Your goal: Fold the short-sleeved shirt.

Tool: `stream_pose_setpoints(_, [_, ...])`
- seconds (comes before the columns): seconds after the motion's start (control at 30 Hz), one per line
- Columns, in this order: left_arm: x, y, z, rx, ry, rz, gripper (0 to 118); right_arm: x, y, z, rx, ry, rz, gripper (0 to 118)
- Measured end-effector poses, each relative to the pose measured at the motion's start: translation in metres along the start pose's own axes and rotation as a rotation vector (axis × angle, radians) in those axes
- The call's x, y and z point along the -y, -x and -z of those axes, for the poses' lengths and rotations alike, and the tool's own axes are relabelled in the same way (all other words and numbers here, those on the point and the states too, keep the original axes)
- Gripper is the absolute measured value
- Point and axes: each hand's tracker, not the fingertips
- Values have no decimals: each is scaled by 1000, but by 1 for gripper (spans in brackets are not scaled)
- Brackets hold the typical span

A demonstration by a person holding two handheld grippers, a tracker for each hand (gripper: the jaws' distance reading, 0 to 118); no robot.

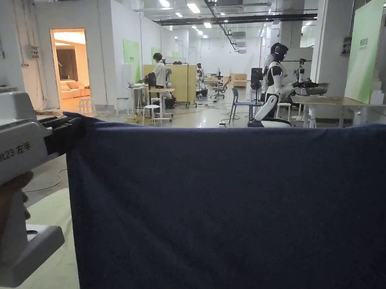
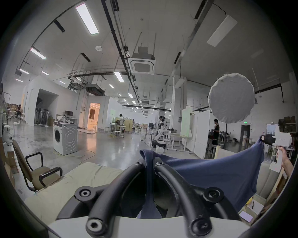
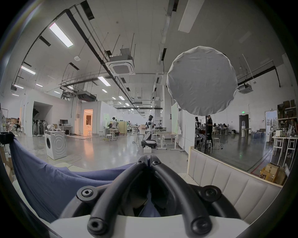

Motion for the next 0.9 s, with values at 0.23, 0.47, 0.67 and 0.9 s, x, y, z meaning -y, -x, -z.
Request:
stream_pose_setpoints(0.23, [6,1,41,-26,29,20,7,2,15,33,20,-7,-29,2])
stream_pose_setpoints(0.47, [5,5,97,-46,68,48,7,-6,25,82,50,-19,-88,2])
stream_pose_setpoints(0.67, [1,7,150,-62,68,104,7,-10,34,135,82,-2,-134,2])
stream_pose_setpoints(0.9, [0,6,206,-68,110,108,7,-16,51,187,148,-16,-143,2])
